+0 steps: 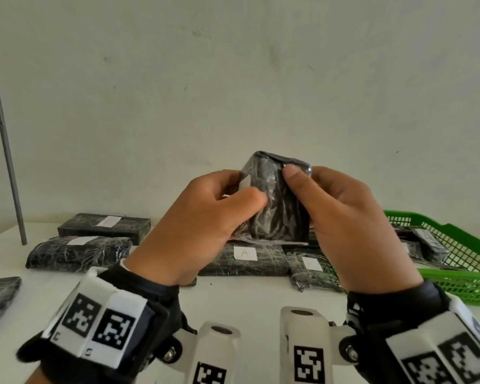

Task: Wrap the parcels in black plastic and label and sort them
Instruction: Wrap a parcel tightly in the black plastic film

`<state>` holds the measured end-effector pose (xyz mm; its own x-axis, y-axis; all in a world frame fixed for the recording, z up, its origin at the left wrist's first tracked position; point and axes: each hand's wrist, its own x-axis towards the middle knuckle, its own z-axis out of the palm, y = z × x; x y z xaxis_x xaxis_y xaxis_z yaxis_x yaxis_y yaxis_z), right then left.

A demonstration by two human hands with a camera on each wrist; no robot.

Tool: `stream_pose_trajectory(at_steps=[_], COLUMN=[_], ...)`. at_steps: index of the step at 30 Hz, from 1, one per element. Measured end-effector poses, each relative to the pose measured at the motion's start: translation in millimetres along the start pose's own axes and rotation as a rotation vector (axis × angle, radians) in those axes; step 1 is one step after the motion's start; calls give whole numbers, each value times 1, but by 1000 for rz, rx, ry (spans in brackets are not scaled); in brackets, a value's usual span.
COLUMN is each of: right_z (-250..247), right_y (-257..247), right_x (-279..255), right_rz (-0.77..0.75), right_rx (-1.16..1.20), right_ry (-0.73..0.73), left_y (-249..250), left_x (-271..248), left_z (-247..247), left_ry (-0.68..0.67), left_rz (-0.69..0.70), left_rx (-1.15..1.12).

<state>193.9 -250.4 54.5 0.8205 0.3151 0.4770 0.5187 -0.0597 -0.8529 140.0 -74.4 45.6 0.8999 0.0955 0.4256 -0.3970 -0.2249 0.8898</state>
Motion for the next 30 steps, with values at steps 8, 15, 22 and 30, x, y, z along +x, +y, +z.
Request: stream_pose_trajectory(at_steps=[8,15,22,30], right_z=[-3,-2,-1,1], right_y=[-1,-2,-2,2], right_x=[-1,-2,-3,-1], right_rz=[-92,-121,-89,-52], right_rx=[55,121,128,178], right_ry=[-145,-196,-163,-136], left_y=[-2,4,6,4], left_x=[2,1,1,1], left_z=[2,0,-1,-1], left_ry=[22,57,42,44], left_rz=[19,-11,-20,-47], left_rx=[-38,-55,-74,-58])
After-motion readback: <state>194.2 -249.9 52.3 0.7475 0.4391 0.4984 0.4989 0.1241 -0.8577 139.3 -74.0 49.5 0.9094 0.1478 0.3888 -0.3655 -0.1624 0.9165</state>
